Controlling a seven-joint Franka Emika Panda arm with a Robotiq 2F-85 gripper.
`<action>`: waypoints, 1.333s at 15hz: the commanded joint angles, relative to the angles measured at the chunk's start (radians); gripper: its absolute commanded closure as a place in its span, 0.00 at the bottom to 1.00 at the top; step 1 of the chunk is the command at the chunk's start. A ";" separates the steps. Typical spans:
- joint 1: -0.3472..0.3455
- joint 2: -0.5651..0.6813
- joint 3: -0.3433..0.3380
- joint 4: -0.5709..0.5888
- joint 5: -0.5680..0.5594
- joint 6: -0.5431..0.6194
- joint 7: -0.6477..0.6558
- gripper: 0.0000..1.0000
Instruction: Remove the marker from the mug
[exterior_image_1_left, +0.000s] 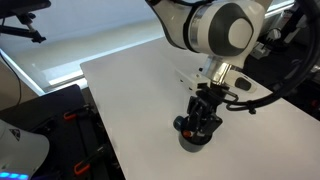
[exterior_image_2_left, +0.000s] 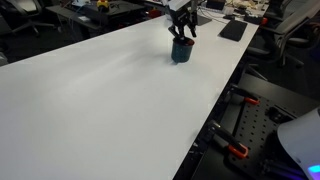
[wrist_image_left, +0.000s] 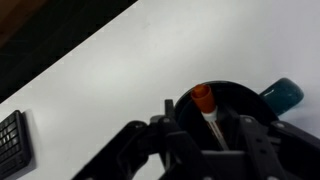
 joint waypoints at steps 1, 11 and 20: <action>0.009 0.000 -0.010 0.001 0.012 -0.003 -0.012 0.72; 0.009 -0.004 -0.011 -0.010 0.008 0.015 -0.010 1.00; 0.011 0.010 -0.011 -0.009 0.005 0.007 -0.022 0.29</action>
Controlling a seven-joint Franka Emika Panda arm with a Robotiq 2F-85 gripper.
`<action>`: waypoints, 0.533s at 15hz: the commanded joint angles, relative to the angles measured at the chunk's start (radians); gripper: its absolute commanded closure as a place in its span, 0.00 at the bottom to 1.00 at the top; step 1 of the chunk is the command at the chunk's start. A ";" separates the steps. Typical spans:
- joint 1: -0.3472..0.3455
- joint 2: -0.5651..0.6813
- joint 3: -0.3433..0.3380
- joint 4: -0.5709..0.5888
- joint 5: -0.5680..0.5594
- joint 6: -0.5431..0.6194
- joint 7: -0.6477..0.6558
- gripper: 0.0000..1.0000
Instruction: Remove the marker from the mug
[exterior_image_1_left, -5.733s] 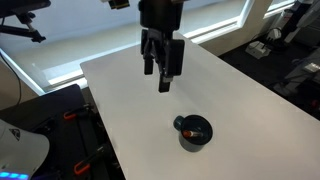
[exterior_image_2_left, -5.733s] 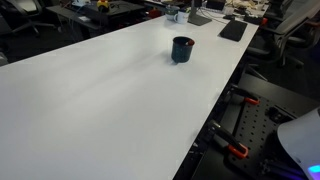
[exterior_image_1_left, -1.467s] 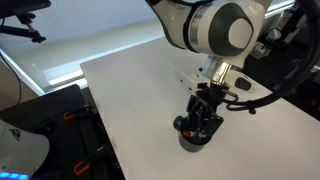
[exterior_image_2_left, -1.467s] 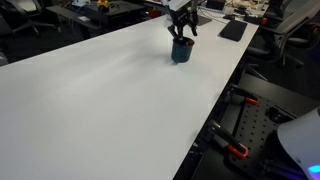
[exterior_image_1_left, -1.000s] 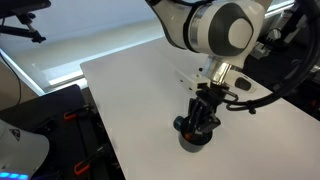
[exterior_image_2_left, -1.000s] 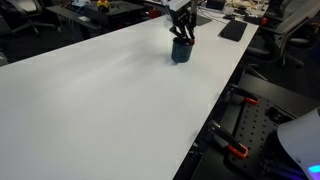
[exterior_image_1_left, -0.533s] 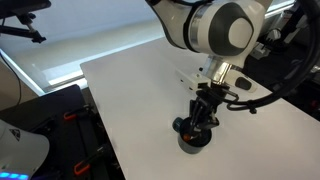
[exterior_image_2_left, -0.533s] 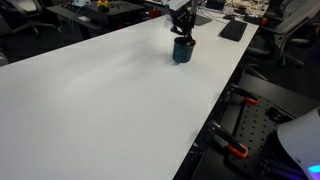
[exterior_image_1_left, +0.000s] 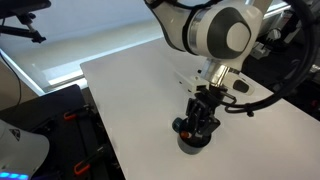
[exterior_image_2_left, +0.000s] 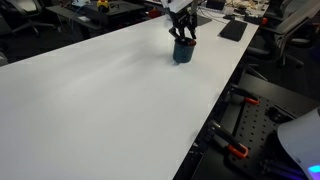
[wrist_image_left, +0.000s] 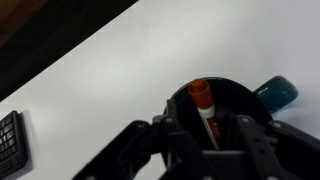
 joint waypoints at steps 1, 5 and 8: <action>0.010 0.001 -0.011 -0.007 0.005 0.005 -0.016 0.22; 0.011 0.009 -0.012 -0.005 0.004 0.005 -0.014 0.13; 0.011 0.009 -0.013 -0.005 0.003 0.005 -0.013 0.16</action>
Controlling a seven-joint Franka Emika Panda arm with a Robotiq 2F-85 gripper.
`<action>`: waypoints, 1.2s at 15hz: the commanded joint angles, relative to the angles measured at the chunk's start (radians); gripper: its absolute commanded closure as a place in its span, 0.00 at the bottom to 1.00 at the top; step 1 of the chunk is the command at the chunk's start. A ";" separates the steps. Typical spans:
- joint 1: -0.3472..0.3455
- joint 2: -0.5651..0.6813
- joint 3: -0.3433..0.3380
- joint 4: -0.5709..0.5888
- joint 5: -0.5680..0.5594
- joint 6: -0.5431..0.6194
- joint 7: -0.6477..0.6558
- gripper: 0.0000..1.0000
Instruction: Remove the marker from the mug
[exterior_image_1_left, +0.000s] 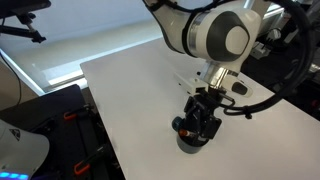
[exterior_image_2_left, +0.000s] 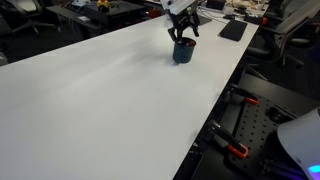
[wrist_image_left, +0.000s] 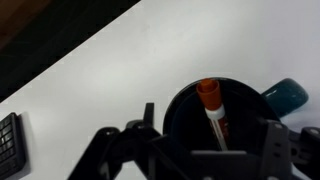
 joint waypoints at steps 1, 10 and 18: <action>0.011 -0.001 -0.012 -0.004 0.005 0.005 -0.013 0.15; 0.009 0.003 -0.013 -0.005 0.008 0.005 -0.013 0.76; 0.016 0.006 -0.020 -0.006 0.002 0.010 0.014 0.95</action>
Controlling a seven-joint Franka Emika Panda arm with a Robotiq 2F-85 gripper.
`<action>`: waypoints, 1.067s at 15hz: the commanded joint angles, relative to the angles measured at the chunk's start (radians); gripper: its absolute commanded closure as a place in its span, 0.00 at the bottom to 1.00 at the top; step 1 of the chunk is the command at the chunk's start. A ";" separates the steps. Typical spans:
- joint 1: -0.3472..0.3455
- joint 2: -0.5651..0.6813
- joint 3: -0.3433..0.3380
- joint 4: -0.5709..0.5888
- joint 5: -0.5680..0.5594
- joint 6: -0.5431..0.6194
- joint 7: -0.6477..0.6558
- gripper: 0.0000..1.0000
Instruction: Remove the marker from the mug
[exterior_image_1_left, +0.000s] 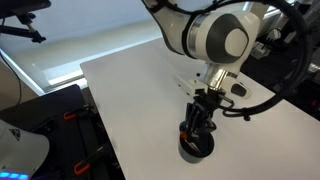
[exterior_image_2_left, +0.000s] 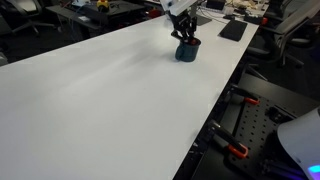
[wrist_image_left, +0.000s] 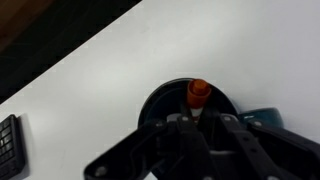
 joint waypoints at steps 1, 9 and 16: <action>0.016 0.000 -0.018 -0.006 0.001 0.009 0.013 0.95; 0.019 -0.017 -0.026 0.017 0.009 -0.014 0.028 0.95; 0.019 -0.085 -0.039 0.074 0.009 -0.025 0.049 0.95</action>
